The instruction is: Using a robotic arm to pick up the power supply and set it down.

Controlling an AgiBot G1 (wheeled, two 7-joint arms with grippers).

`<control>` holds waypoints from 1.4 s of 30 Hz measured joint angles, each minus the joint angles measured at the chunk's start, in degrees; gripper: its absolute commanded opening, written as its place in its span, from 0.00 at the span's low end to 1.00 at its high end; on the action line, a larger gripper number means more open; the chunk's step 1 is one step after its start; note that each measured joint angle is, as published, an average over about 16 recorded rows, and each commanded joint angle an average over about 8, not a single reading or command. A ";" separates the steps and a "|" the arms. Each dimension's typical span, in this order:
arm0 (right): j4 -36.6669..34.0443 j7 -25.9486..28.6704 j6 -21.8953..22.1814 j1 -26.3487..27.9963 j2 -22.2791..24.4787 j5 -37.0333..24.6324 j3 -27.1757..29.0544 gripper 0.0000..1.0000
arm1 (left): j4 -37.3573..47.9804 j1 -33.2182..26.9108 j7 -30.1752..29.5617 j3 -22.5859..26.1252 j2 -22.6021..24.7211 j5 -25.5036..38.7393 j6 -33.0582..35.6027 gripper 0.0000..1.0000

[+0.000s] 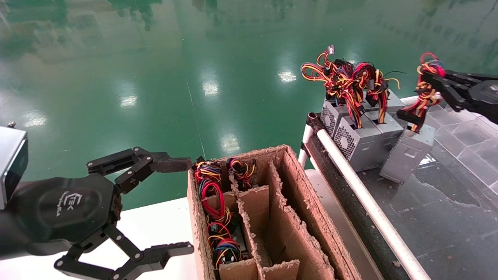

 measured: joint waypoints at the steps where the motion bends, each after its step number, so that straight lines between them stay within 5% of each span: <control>1: -0.45 -0.30 0.28 0.41 -0.54 -0.22 -0.14 0.00 | 0.00 0.00 0.00 0.00 0.00 0.00 0.00 1.00; 18: -6.06 -5.97 4.37 4.88 -7.24 -2.71 -1.77 0.02 | 0.00 -0.01 0.01 0.03 -0.01 -0.02 -0.01 1.00; 26: -7.59 -8.11 4.83 5.40 -8.30 -2.92 -1.89 0.97 | 0.00 -0.01 0.02 0.04 -0.01 -0.02 -0.01 1.00; 42: -9.93 -8.01 5.07 6.08 -7.70 -3.20 -2.09 1.00 | 0.00 -0.01 0.03 0.06 -0.02 -0.04 -0.02 1.00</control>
